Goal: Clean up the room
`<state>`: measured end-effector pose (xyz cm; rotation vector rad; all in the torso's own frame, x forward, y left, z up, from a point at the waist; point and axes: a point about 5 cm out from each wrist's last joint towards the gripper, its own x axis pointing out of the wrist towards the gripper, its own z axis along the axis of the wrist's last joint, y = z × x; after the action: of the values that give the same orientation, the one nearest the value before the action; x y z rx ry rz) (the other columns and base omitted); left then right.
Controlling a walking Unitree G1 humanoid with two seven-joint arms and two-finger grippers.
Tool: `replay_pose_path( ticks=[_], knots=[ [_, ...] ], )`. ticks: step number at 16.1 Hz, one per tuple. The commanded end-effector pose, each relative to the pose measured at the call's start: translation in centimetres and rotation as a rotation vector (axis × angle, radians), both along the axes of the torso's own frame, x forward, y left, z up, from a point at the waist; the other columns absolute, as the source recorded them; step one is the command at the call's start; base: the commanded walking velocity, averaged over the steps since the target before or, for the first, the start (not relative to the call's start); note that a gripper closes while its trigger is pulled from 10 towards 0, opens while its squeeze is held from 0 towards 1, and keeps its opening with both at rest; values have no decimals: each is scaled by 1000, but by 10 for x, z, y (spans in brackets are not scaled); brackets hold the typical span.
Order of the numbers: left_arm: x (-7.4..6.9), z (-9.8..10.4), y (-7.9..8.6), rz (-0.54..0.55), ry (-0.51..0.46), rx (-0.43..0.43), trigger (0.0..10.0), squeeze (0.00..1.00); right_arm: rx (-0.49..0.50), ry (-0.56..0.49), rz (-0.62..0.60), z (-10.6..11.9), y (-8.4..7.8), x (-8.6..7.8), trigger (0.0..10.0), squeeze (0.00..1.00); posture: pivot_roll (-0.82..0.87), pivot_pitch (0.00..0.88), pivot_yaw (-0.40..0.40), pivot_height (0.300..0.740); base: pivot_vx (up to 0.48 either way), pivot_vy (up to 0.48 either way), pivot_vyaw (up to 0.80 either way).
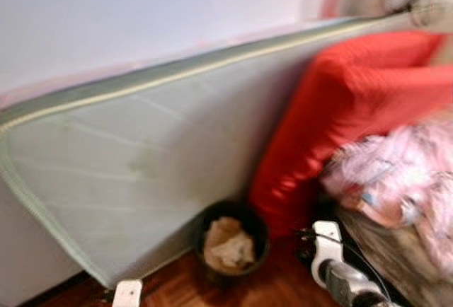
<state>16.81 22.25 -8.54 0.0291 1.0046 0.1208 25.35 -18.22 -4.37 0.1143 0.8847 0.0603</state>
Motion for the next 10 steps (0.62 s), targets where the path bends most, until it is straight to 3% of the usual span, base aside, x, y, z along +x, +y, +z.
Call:
replay_pose_path(
  ticks=[1, 4, 10],
  knots=[
    [-1, -1, -2, -10, 11, -2, 10000, 0, -4, -4, -14, 1, -3, 1, 10000, 0, 101, 0, -16, 740, 0, 0, -775],
    [-1, -1, -1, -12, 12, -1, 10000, 0, -8, -24, -13, 2, -3, 2, 10000, 0, 102, 0, -13, 740, 0, 0, -773],
    [-2, -1, 0, -3, 7, 1, 10000, 0, -71, -401, -40, 29, -6, 23, 10000, 0, 101, 0, -18, 740, 0, 0, 0]
  ],
)
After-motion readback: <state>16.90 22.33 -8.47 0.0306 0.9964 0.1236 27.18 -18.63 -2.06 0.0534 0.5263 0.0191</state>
